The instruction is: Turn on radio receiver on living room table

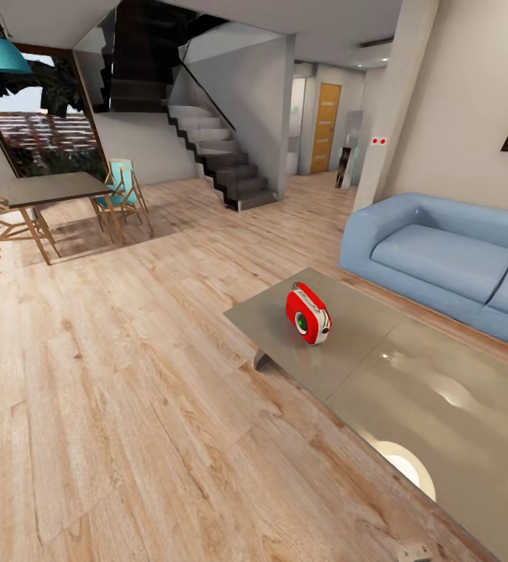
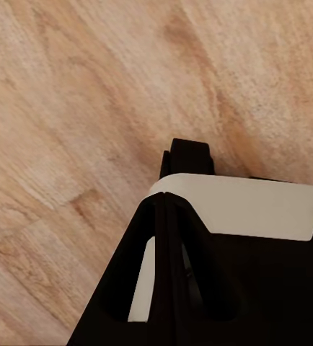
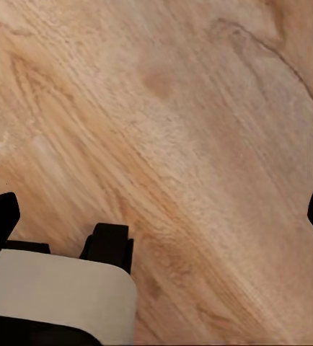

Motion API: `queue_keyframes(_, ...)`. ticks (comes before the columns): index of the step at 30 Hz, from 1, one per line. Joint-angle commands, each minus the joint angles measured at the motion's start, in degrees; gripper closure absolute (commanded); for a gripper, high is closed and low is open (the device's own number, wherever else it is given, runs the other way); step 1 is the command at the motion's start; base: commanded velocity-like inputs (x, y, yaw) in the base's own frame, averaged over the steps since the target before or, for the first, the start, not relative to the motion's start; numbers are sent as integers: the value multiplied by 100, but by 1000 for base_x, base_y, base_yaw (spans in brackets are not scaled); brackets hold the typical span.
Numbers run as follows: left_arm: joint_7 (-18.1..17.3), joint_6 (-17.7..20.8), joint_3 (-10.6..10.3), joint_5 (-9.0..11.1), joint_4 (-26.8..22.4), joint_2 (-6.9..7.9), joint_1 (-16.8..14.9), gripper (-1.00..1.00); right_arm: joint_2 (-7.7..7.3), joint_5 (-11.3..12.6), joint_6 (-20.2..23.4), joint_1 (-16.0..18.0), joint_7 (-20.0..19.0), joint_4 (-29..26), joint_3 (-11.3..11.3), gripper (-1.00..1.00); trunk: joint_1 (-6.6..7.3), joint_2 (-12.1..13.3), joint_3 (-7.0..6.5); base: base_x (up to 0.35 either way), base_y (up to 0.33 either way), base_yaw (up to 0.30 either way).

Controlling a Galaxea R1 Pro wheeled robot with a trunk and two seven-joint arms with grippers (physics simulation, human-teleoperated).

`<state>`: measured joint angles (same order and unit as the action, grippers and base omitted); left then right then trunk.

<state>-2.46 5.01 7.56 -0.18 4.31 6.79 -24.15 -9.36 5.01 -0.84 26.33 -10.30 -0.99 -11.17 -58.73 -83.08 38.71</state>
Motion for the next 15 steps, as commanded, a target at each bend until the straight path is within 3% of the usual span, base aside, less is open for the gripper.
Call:
queue_keyframes(1,0,0,0,0,0,2,3,100,-14,0,37,-55,46,-1,1,-100,0,0,0,0,0,0)
queue_keyframes(12,9,0,0,0,0,-5,95,100,49,10,379,-491,339,3,-2,-100,0,0,0,0,0,0)
queue_keyframes(14,7,0,0,0,0,-3,160,100,82,14,506,-544,342,3,0,-100,0,0,0,0,0,0)
queue_keyframes(15,8,0,0,0,0,-2,287,100,203,17,641,-631,345,3,0,-100,0,0,0,0,0,0)
